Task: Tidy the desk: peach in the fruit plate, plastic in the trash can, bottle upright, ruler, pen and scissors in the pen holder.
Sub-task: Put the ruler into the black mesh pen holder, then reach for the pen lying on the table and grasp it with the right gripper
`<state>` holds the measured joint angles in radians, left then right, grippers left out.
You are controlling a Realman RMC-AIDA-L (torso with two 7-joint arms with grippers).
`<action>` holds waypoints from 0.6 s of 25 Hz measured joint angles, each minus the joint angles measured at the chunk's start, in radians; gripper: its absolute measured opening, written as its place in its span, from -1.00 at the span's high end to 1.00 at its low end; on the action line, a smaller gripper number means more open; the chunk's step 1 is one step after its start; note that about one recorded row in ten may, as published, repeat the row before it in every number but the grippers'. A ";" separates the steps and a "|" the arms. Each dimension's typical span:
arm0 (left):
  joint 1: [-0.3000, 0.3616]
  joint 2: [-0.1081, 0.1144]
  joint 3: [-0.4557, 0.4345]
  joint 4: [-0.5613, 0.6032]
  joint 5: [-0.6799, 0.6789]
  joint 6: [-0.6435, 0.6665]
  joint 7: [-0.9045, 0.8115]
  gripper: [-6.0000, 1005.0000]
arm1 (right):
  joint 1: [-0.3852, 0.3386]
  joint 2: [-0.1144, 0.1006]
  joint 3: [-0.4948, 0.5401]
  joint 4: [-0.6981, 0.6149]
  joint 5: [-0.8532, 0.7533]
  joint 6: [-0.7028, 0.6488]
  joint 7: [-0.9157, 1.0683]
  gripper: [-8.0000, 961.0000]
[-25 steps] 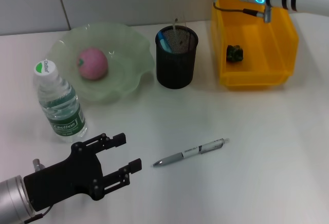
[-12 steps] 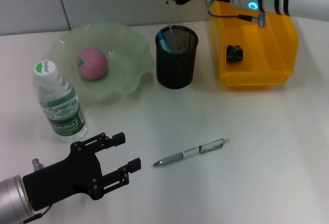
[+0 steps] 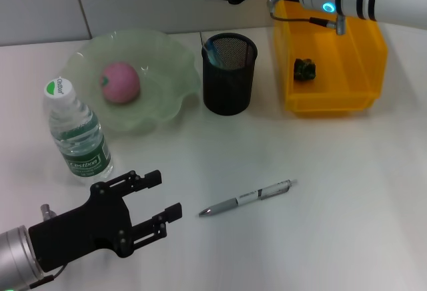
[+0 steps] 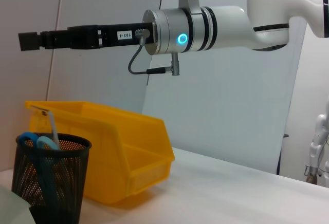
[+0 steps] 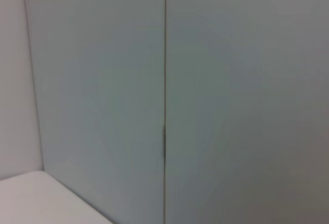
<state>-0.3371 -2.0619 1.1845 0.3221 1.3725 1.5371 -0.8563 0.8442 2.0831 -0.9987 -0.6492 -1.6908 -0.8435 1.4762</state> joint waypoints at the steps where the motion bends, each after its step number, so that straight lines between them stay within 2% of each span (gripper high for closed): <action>1: -0.001 0.000 0.000 0.000 0.000 0.000 0.000 -0.33 | -0.001 0.000 0.000 -0.001 0.008 0.000 0.000 -0.30; 3: -0.002 0.000 0.000 0.000 -0.001 0.000 0.000 -0.33 | -0.008 0.000 0.000 -0.003 0.049 -0.004 0.000 -0.39; 6: -0.005 0.000 0.000 0.001 0.000 0.001 -0.001 -0.33 | -0.021 0.000 0.000 -0.007 0.090 -0.011 0.000 -0.38; 10: -0.005 -0.001 0.001 0.004 0.000 0.006 0.000 -0.33 | -0.057 0.001 0.000 -0.009 0.228 -0.031 -0.008 -0.37; 12: -0.005 -0.001 0.004 0.006 0.000 0.007 0.001 -0.33 | -0.079 0.001 0.000 -0.006 0.315 -0.082 -0.042 -0.37; 13: -0.005 -0.001 0.005 0.006 0.000 0.007 0.001 -0.33 | -0.105 -0.001 0.000 -0.001 0.384 -0.161 -0.096 -0.37; 15: -0.006 -0.001 0.006 0.006 0.000 0.007 0.001 -0.33 | -0.118 -0.001 0.000 0.000 0.410 -0.200 -0.112 -0.37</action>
<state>-0.3427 -2.0630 1.1908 0.3284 1.3728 1.5438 -0.8557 0.7257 2.0820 -0.9985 -0.6497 -1.2805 -1.0437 1.3637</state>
